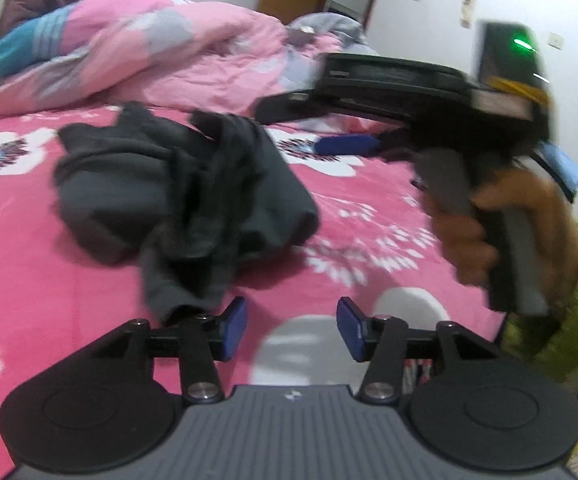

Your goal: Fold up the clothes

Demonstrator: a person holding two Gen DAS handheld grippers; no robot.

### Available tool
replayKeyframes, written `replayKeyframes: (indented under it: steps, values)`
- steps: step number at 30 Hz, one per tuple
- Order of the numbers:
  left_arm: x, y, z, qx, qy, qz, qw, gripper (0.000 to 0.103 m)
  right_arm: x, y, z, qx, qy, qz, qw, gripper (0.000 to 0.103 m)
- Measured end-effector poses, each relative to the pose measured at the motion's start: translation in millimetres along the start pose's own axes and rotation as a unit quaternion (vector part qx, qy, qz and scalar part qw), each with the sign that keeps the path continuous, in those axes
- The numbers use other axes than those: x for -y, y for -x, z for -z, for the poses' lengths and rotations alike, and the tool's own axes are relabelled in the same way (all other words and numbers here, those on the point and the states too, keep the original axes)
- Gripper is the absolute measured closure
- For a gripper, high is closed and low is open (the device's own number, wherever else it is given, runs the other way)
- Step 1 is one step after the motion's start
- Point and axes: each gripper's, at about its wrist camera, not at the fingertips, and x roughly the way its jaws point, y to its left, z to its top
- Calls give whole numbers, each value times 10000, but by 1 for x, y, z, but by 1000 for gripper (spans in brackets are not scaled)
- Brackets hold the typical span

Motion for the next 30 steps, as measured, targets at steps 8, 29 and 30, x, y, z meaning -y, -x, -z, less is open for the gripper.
replayKeyframes:
  steps: [8,29,30]
  values:
    - [-30,37,-13,1023,666,-713,9900,27,-6,-57,-1,-616,-182,-245,9976,30]
    - [-25,-46,-80,526,666,-1724,9814,15,142,89,48,864,-1456,799,9823,100]
    - [-21,-55,-85,442,518,-1838,9806,14,146,88,53,843,-1488,868,9814,100]
